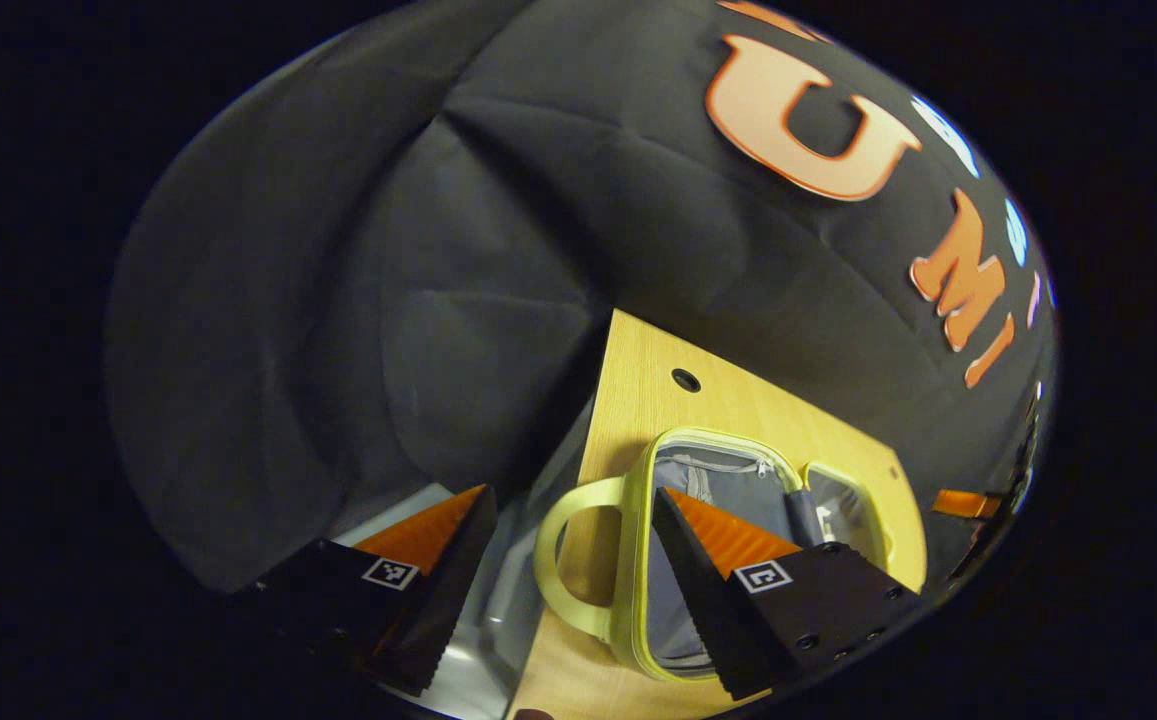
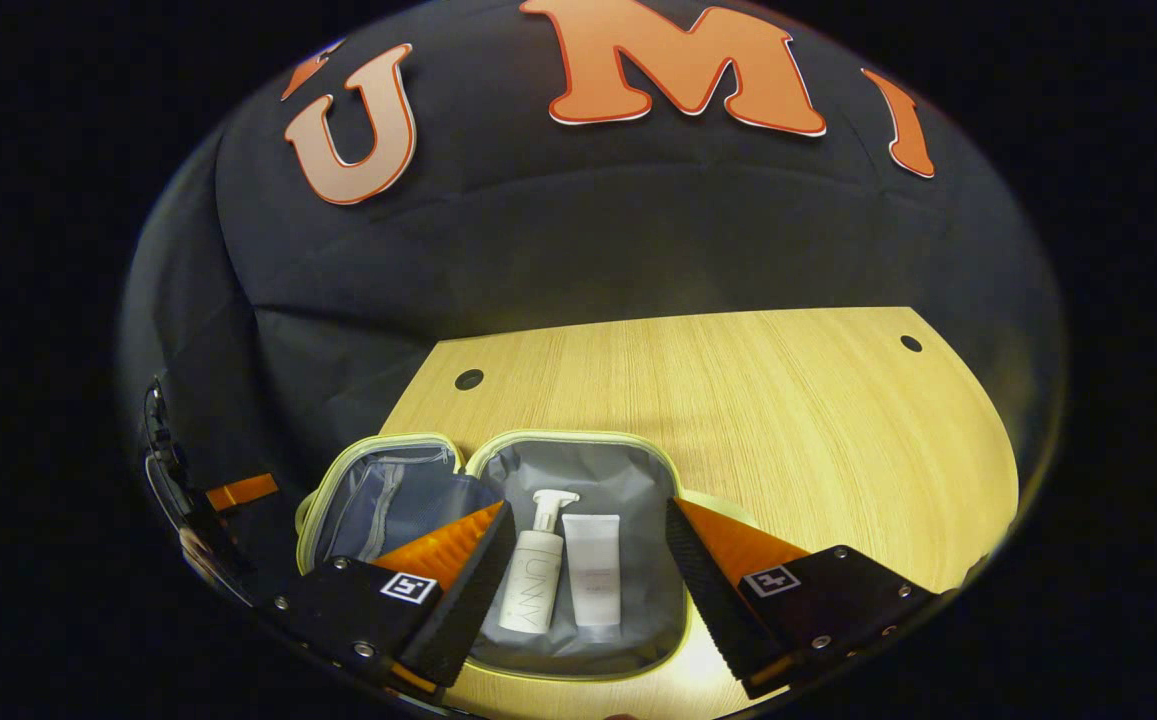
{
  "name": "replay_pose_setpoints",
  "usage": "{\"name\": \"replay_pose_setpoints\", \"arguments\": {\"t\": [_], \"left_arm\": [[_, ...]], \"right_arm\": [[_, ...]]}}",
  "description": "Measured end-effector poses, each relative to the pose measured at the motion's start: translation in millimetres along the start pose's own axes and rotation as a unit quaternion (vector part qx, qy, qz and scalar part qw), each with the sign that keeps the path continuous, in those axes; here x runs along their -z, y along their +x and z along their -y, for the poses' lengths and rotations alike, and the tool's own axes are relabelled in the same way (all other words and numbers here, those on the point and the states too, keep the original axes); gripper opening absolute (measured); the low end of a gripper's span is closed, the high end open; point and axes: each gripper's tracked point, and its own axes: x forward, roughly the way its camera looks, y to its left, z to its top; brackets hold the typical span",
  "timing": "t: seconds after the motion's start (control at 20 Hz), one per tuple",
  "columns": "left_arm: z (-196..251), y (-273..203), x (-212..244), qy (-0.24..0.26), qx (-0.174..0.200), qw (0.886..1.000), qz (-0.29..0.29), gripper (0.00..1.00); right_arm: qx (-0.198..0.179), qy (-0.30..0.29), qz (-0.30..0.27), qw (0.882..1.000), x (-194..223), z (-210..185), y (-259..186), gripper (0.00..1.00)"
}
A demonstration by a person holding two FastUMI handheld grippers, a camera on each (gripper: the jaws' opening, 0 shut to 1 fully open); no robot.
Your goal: First open the suitcase, pack the skin care products into it, and then close the suitcase.
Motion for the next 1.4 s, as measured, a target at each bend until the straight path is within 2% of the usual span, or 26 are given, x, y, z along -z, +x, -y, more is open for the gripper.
{"name": "replay_pose_setpoints", "arguments": {"t": [0.1,0.3,0.65,0.7,0.75,0.8,0.9,1.0,1.05,1.25,1.4], "left_arm": [[-9,13,14,-0.037,0.021,0.999,-0.012,0.98],[-28,33,38,-0.086,0.040,0.995,-0.039,0.99],[-4,54,46,-0.155,0.137,0.977,-0.055,0.96],[-7,56,48,-0.154,0.135,0.977,-0.054,0.82],[-8,60,47,-0.152,0.132,0.978,-0.053,0.86],[-14,65,46,-0.153,0.115,0.980,-0.048,0.62],[-11,55,53,-0.160,0.111,0.979,-0.058,0.16],[-2,52,37,-0.151,0.122,0.980,-0.046,0.13],[4,49,32,-0.138,0.123,0.982,-0.043,0.09],[22,29,21,-0.055,0.102,0.992,-0.048,0.09],[48,11,-9,-0.019,0.108,0.994,-0.030,0.08]], "right_arm": [[0.002,0.012,-0.006,1.000,0,-1,-1,0.95],[0.014,0.020,-0.009,1.000,1,3,1,0.95],[0.029,0.042,-0.028,0.998,11,9,2,0.96],[0.030,0.044,-0.026,0.998,9,10,2,0.96],[0.029,0.047,-0.025,0.998,8,9,1,0.96],[0.029,0.049,-0.023,0.998,6,9,0,0.96],[0.029,0.053,-0.017,0.998,2,11,-2,0.96],[0.033,0.054,-0.009,0.998,-3,17,-5,0.96],[0.036,0.054,-0.003,0.998,-6,21,-7,0.96],[0.040,0.057,0.020,0.997,-16,29,-14,0.96],[0.038,0.061,0.034,0.997,-25,34,-21,0.96]]}}
